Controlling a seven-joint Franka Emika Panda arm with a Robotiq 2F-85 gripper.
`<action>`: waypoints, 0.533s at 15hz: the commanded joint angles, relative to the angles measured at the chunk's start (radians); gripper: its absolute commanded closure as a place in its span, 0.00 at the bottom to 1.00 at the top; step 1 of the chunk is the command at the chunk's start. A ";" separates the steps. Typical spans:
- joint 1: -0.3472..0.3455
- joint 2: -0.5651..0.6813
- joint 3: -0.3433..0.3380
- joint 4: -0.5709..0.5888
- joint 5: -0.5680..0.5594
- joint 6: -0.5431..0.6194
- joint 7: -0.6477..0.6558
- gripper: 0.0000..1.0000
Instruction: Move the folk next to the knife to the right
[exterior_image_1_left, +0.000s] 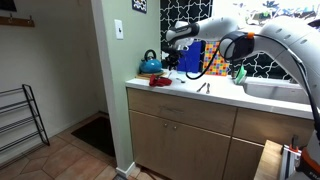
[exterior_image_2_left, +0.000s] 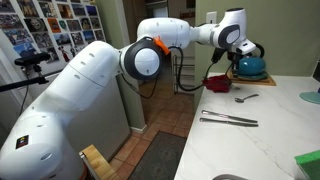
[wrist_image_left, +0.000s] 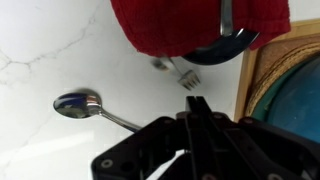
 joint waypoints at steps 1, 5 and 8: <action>-0.003 -0.043 0.020 -0.052 0.016 -0.035 -0.036 0.99; -0.001 -0.044 0.025 -0.052 0.006 -0.063 -0.056 0.99; -0.005 -0.035 0.039 -0.059 0.000 -0.045 -0.165 0.99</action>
